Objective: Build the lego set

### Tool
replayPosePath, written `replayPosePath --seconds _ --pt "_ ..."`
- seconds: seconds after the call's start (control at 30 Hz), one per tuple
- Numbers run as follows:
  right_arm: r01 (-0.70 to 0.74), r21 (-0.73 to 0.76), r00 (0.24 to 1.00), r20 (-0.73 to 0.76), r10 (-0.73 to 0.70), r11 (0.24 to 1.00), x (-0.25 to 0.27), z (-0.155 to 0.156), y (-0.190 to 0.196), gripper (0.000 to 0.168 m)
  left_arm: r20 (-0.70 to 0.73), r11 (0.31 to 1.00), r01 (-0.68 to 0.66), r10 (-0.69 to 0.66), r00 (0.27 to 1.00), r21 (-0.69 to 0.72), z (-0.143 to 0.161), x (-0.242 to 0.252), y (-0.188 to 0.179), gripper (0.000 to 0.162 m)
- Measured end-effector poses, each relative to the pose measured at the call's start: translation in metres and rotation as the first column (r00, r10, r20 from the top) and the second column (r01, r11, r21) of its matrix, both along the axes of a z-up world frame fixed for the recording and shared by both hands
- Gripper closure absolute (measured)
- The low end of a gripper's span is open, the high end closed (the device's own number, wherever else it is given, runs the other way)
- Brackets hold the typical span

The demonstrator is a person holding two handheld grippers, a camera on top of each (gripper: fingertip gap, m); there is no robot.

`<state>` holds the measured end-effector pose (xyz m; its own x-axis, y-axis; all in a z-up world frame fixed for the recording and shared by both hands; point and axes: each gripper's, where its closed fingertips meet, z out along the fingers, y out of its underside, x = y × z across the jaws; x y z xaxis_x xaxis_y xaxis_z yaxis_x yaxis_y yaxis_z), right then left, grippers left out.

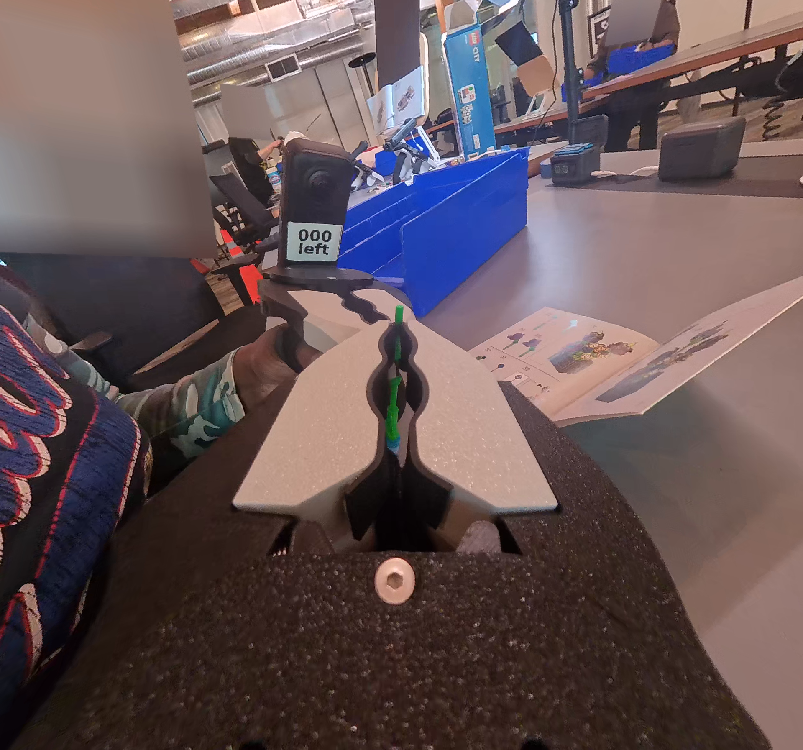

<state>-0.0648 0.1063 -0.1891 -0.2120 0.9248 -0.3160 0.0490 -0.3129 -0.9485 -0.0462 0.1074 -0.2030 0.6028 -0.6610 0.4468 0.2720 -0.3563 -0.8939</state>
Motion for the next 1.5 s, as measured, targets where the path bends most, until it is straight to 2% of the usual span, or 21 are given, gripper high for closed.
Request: replayPosePath --seconds 0.2,0.27,0.3,0.33,0.43,0.47,0.53,0.97,1.5 --pt "0.016 0.027 1.0 -0.026 -0.015 0.999 0.0 0.003 0.002 0.165 0.008 1.0 0.004 -0.004 1.0 0.002 0.001 0.0 0.0 0.161" --pt "-0.02 -0.052 0.999 -0.052 0.017 0.998 0.001 0.006 0.003 0.162 -0.001 1.0 0.013 -0.013 1.0 0.006 0.001 0.002 0.0 0.16" --pt "-0.03 -0.094 0.996 -0.083 0.022 0.995 0.002 0.01 0.004 0.154 -0.006 1.0 0.016 -0.016 1.0 0.004 0.001 0.003 0.0 0.16" --pt "-0.035 -0.117 0.993 -0.112 0.022 0.993 0.003 0.015 0.006 0.152 -0.007 1.0 0.017 -0.017 1.0 0.002 0.001 0.003 0.0 0.161" --pt "-0.059 -0.052 0.997 -0.042 0.057 0.997 -0.002 0.008 0.0 0.15 0.0 1.0 0.023 -0.023 1.0 0.0 0.001 0.003 0.0 0.16" --pt "-0.07 -0.04 0.997 -0.026 0.069 0.997 -0.004 0.007 -0.002 0.151 0.001 1.0 0.03 -0.03 1.0 -0.002 0.001 0.004 -0.001 0.16" --pt "-0.076 -0.045 0.997 -0.028 0.075 0.996 -0.008 0.007 -0.002 0.165 -0.009 0.999 0.042 -0.042 0.999 -0.009 0.0 0.006 -0.001 0.16" --pt "-0.065 -0.104 0.997 -0.055 0.06 0.992 -0.01 0.003 -0.003 0.165 0.0 1.0 0.008 -0.008 1.0 -0.002 0.0 0.001 -0.001 0.162" --pt "-0.068 -0.094 0.997 -0.051 0.064 0.993 -0.015 0.0 -0.006 0.165 0.029 1.0 0.0 0.0 1.0 0.005 0.002 -0.003 -0.001 0.162"
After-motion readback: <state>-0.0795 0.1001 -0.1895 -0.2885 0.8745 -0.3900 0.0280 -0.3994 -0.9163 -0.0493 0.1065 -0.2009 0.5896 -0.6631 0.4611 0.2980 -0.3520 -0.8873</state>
